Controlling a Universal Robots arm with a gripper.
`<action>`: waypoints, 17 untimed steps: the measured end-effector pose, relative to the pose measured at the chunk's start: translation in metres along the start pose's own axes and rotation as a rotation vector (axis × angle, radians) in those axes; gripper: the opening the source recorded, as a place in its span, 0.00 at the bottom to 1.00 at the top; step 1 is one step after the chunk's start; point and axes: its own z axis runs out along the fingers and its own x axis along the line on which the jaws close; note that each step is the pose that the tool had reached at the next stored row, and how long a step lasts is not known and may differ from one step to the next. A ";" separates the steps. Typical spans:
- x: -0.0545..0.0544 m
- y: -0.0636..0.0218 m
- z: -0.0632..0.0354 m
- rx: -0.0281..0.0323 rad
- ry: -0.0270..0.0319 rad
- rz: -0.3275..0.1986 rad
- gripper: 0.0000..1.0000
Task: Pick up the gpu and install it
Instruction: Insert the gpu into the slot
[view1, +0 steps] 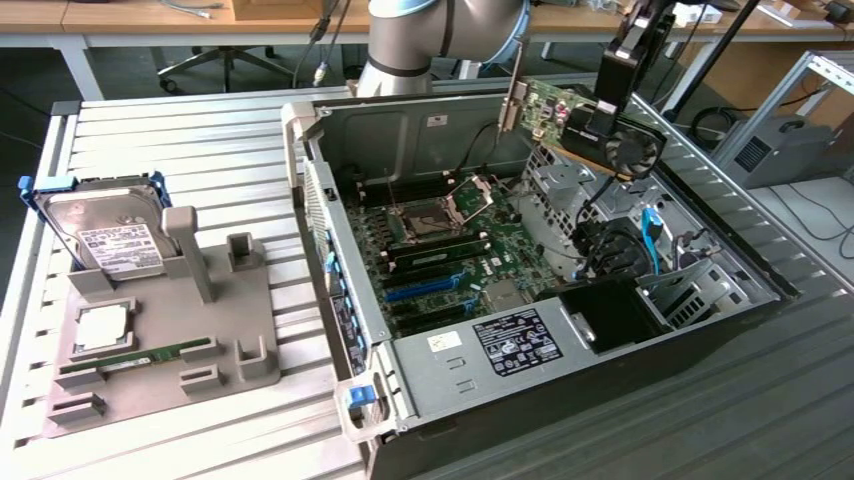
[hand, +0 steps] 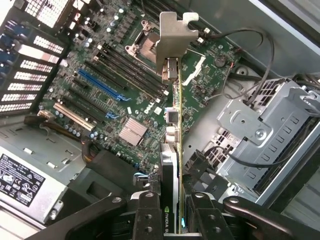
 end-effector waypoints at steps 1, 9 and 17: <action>0.000 0.0000 0.0000 -0.0002 -0.0009 -0.016 0.27; 0.000 0.0000 0.0001 -0.0094 -0.0152 -0.153 0.27; 0.000 0.0003 0.0006 -0.0303 -0.0365 -0.257 0.27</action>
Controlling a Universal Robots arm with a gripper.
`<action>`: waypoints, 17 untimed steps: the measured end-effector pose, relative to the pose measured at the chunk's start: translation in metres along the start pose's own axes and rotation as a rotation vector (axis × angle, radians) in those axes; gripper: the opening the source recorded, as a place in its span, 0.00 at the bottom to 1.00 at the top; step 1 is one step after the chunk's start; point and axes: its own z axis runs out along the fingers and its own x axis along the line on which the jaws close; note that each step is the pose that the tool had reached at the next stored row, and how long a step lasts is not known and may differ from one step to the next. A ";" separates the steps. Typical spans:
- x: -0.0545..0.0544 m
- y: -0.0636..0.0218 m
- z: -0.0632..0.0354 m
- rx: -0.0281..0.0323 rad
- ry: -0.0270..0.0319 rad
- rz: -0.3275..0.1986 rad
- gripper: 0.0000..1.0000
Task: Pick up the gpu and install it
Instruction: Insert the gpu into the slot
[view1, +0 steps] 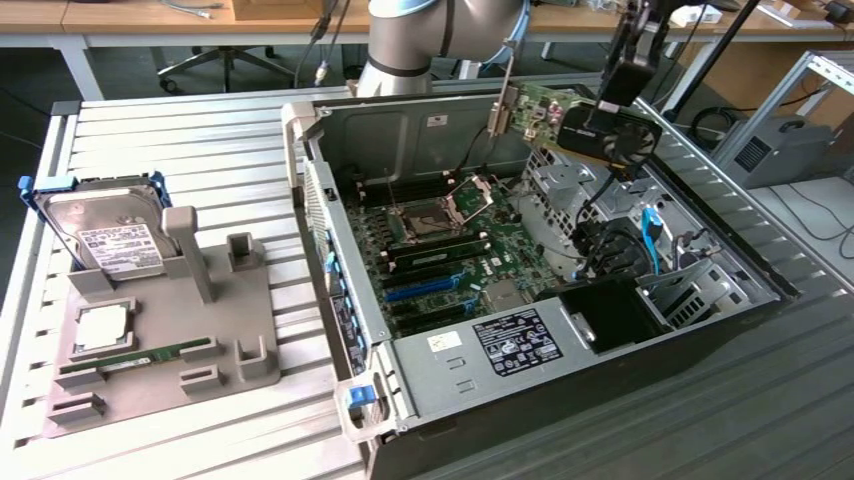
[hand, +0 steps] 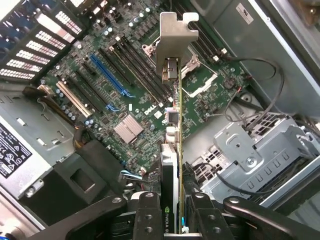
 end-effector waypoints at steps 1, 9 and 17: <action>0.000 0.0000 0.0001 -0.0035 -0.0044 -0.023 0.27; 0.000 0.0000 0.0007 -0.0141 -0.0191 -0.149 0.27; 0.000 0.0001 0.0018 -0.0228 -0.0282 -0.280 0.27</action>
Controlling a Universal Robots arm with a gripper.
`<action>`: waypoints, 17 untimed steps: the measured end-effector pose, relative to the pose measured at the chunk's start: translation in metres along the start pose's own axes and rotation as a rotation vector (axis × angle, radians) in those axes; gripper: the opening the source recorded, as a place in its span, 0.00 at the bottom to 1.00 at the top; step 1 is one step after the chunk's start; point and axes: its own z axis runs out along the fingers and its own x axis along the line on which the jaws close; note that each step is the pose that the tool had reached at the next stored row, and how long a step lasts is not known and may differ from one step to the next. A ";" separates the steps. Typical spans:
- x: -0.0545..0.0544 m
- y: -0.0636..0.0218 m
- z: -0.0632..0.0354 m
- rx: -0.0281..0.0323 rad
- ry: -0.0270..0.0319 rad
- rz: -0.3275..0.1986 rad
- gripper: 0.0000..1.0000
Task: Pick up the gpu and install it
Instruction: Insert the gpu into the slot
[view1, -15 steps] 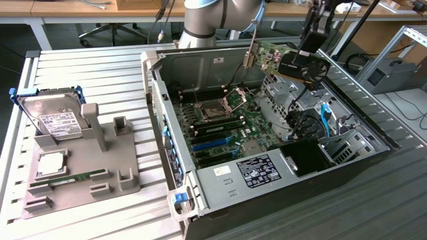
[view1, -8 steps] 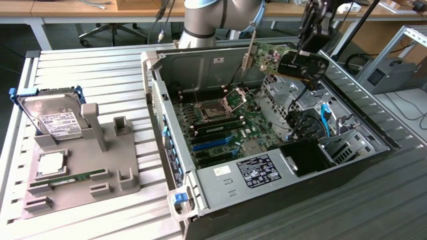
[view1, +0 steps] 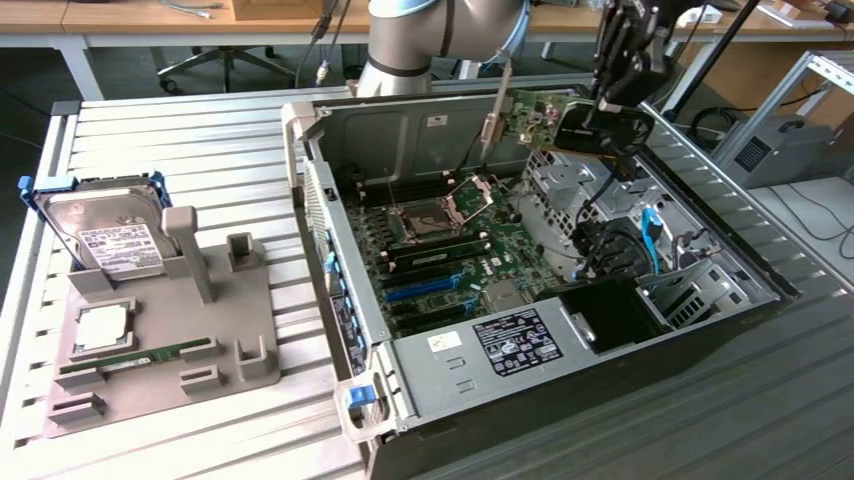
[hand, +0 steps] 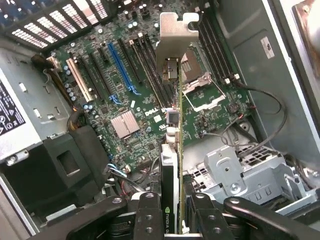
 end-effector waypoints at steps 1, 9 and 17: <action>0.000 0.0000 0.0002 -0.0013 -0.0012 -0.017 0.27; 0.000 0.0001 0.0014 -0.0122 -0.0119 -0.159 0.27; 0.000 0.0001 0.0028 -0.0256 -0.0333 -0.337 0.27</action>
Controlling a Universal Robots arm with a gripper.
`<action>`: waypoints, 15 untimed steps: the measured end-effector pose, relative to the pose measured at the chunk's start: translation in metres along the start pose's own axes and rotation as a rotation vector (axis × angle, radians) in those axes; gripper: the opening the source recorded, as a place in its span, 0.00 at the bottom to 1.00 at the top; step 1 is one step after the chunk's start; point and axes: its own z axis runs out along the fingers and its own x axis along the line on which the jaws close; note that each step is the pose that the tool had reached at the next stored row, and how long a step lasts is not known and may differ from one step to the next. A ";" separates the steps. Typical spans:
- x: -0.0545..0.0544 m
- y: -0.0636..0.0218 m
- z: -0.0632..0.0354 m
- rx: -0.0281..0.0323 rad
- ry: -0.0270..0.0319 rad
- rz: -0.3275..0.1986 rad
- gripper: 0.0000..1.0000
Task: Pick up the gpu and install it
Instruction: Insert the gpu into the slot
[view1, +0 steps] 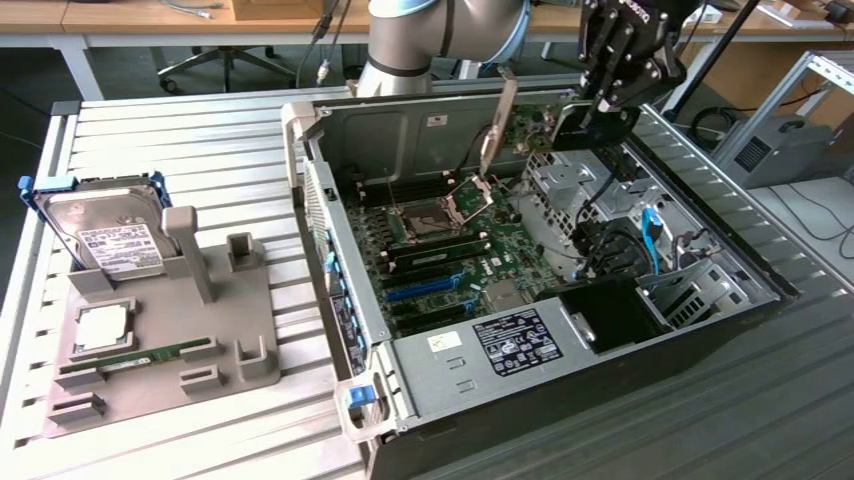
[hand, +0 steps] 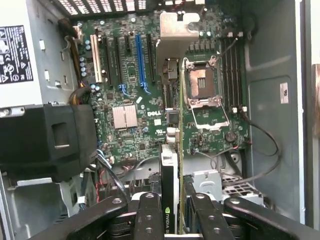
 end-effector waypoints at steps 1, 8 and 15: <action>0.000 0.0000 0.0000 -0.0012 -0.0022 -0.018 0.27; 0.000 0.0003 0.0003 -0.0060 -0.0112 -0.071 0.27; 0.000 0.0004 0.0003 -0.0061 -0.0114 -0.071 0.27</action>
